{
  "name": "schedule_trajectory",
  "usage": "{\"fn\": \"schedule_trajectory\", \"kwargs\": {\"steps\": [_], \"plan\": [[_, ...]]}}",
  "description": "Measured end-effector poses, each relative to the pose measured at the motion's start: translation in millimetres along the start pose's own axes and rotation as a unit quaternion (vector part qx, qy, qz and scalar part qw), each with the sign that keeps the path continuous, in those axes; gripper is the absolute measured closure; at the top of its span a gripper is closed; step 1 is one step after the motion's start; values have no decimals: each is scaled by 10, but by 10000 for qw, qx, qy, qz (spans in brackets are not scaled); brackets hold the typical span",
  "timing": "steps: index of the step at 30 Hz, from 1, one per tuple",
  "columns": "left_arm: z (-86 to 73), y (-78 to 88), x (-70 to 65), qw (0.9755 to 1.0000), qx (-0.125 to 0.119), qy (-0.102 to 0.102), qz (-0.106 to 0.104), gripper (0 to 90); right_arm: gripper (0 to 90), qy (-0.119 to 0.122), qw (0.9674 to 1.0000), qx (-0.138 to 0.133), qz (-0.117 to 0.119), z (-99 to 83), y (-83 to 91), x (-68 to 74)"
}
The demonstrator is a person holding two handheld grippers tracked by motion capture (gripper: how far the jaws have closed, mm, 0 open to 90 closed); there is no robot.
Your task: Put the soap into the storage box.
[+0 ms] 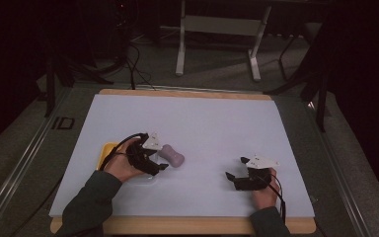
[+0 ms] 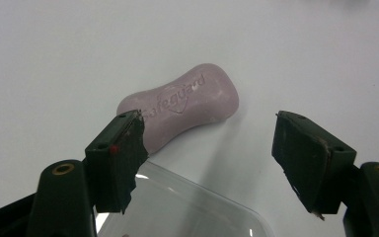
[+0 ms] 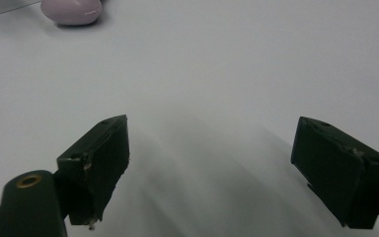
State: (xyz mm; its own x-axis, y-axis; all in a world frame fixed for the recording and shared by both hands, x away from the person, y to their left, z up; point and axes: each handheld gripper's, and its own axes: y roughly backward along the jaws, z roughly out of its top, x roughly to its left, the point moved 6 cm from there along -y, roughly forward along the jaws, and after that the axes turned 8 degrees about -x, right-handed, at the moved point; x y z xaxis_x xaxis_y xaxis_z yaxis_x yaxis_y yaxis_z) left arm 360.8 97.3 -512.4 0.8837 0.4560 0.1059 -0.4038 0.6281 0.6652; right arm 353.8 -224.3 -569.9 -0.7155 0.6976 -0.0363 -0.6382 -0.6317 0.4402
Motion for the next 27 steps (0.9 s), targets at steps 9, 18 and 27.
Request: {"fn": "schedule_trajectory", "kwargs": {"steps": [9, 18, 27], "plan": [[34, -25, 46, 10000, 22, 30, -60, 285, 144, -5, 10000, -1, 5, 0, 1, 4], [89, -43, 69, 9999, 27, -34, -113, 309, 144, -9, 10000, -2, 11, 0, 2, 6], [117, -98, 107, 9996, 107, -93, -243, 343, 144, -10, 10000, -6, 12, 1, 3, 5]]}}
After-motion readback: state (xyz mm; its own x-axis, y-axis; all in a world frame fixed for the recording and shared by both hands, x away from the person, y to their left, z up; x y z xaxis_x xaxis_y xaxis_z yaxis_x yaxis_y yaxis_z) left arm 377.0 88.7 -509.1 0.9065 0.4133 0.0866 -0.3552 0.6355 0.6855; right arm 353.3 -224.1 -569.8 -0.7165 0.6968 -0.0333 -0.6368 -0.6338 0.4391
